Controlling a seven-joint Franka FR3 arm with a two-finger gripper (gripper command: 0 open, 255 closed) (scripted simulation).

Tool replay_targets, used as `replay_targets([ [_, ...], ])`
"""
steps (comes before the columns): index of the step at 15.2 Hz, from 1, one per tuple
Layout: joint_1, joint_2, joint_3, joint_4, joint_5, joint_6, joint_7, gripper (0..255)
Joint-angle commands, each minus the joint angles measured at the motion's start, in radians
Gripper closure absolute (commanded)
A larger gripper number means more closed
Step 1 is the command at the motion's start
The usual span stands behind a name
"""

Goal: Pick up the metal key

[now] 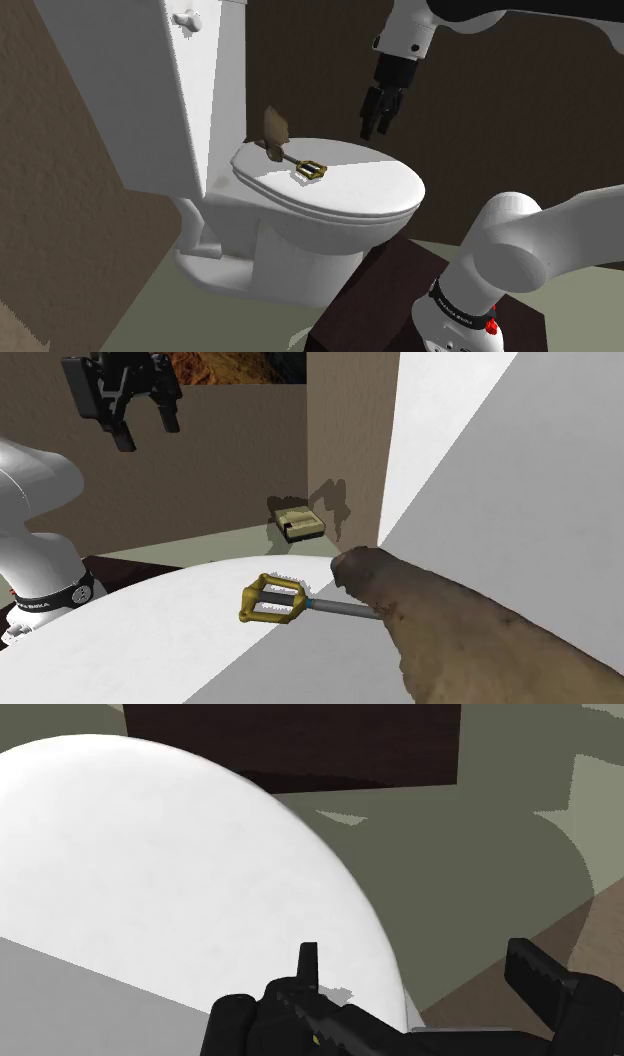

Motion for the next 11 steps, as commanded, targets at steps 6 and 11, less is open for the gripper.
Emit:
replay_targets([
  [6,-0.008,0.163,-0.004,0.019,-0.024,0.14,-0.028,0],
  [11,-0.016,0.34,-0.008,0.071,-0.047,0.261,-0.049,0],
])
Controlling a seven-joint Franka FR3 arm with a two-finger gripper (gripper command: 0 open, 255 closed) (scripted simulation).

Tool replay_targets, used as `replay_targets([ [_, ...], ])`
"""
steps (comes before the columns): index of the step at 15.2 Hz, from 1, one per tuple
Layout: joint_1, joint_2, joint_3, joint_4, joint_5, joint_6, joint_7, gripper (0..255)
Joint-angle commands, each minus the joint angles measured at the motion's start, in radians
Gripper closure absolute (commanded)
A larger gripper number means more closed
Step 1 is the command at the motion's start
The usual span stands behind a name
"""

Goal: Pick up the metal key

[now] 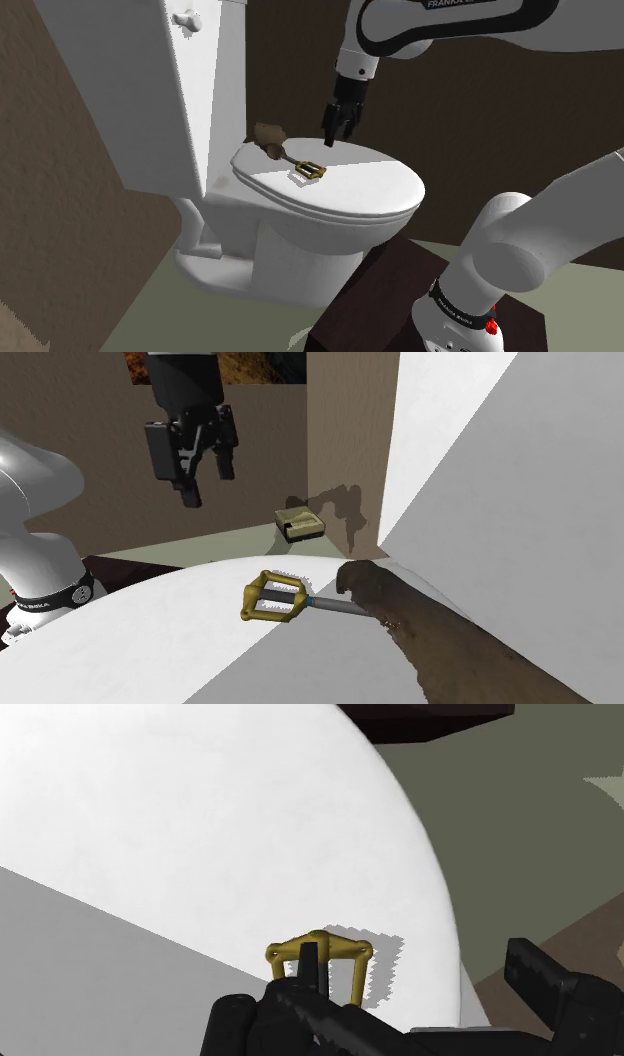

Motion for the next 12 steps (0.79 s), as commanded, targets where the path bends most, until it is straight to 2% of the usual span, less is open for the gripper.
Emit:
replay_targets([
  [1,-0.001,0.076,0.002,0.026,-0.008,0.05,-0.004,0],
  [12,-0.017,0.49,-0.009,0.27,-0.058,0.216,-0.029,0],
])
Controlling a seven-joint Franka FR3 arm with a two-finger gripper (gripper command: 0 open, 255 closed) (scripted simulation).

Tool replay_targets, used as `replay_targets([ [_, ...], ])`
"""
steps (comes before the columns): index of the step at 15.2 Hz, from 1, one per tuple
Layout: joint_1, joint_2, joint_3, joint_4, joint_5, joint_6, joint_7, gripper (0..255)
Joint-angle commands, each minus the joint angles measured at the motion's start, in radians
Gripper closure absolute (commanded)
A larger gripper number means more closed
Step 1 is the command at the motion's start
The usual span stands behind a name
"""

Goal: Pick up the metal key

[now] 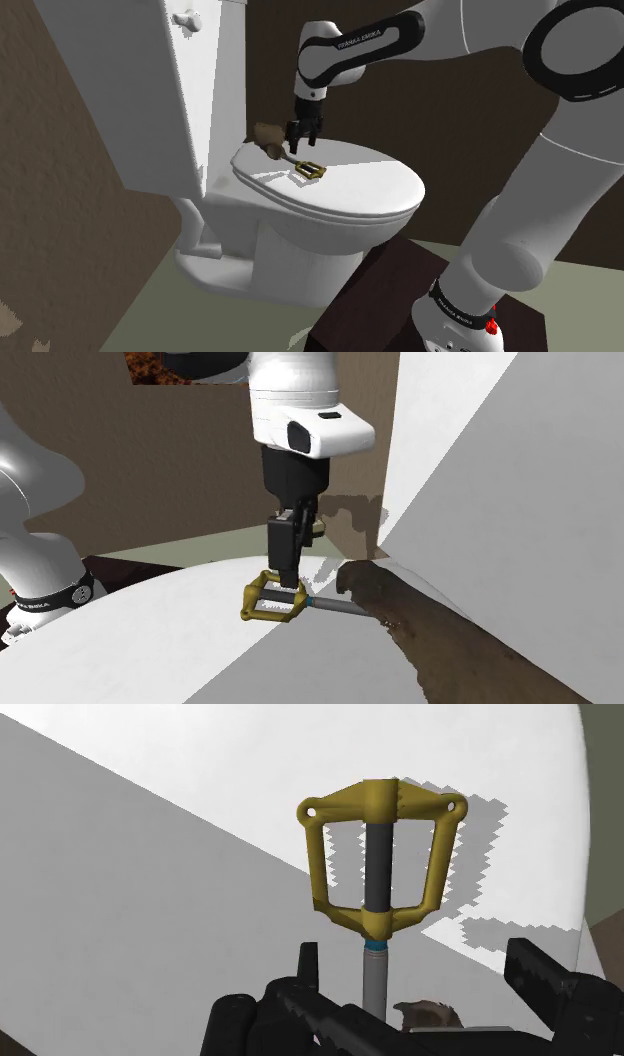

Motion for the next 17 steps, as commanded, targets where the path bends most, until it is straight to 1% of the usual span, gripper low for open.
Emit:
replay_targets([
  [1,-0.003,0.078,-0.003,0.06,-0.01,0.018,-0.004,0],
  [2,-0.004,0.116,-0.004,0.091,-0.014,0.025,-0.005,0],
  [3,-0.004,0.123,-0.004,0.097,-0.015,0.026,-0.005,0],
  [10,-0.004,0.163,-0.004,0.043,-0.014,0.12,-0.005,0],
  [12,-0.004,0.163,-0.004,0.042,-0.014,0.12,-0.005,0],
  [13,-0.004,0.164,-0.004,0.044,-0.014,0.12,-0.005,255],
  [17,-0.004,0.162,-0.004,0.041,-0.014,0.121,-0.005,255],
])
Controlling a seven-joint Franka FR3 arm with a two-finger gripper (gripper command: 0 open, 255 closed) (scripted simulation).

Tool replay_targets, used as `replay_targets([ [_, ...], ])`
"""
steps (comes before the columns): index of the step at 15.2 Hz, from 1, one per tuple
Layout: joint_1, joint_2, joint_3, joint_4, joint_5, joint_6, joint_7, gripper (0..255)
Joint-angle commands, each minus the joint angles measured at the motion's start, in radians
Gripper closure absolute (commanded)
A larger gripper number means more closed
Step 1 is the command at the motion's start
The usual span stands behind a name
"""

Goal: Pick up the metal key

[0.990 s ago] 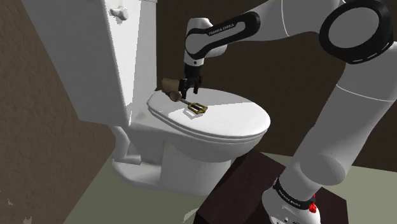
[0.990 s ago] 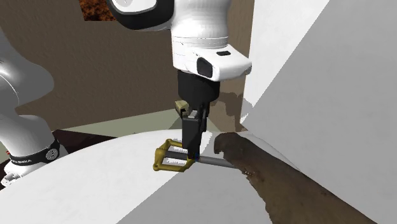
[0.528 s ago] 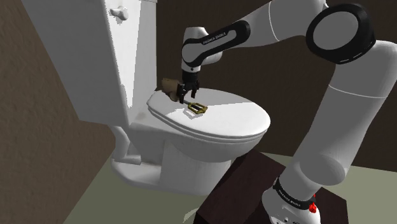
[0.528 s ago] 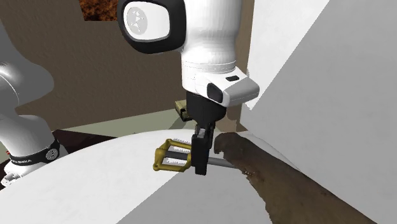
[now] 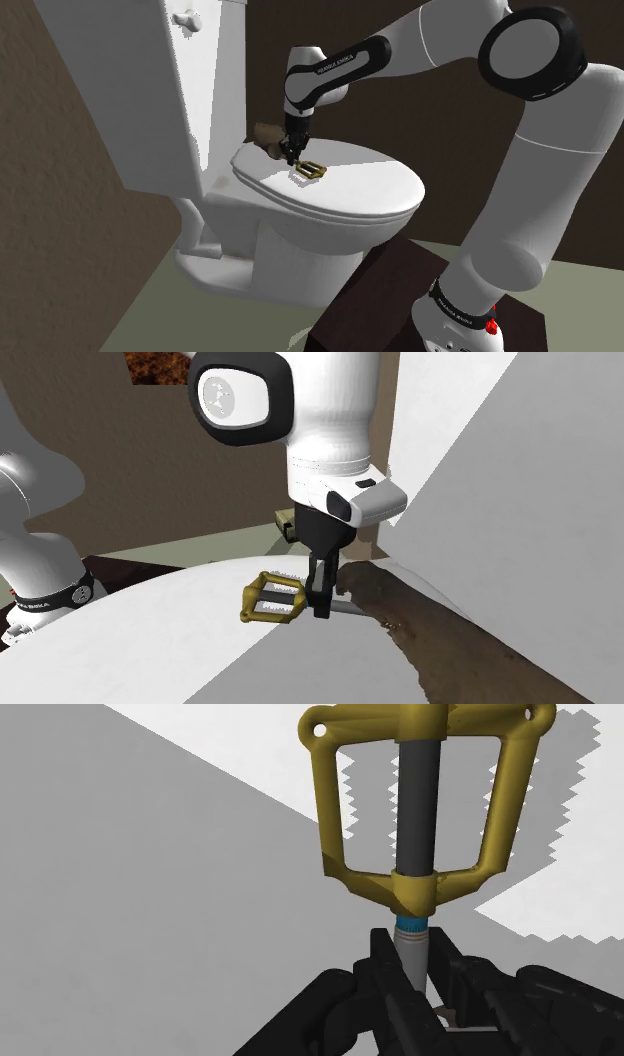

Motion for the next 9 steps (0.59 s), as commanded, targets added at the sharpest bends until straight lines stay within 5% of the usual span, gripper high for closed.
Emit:
replay_targets([
  [1,-0.002,0.007,-0.003,-0.004,-0.001,0.002,-0.001,255],
  [9,-0.002,-0.018,-0.002,0.025,-0.002,-0.051,0.0,255],
])
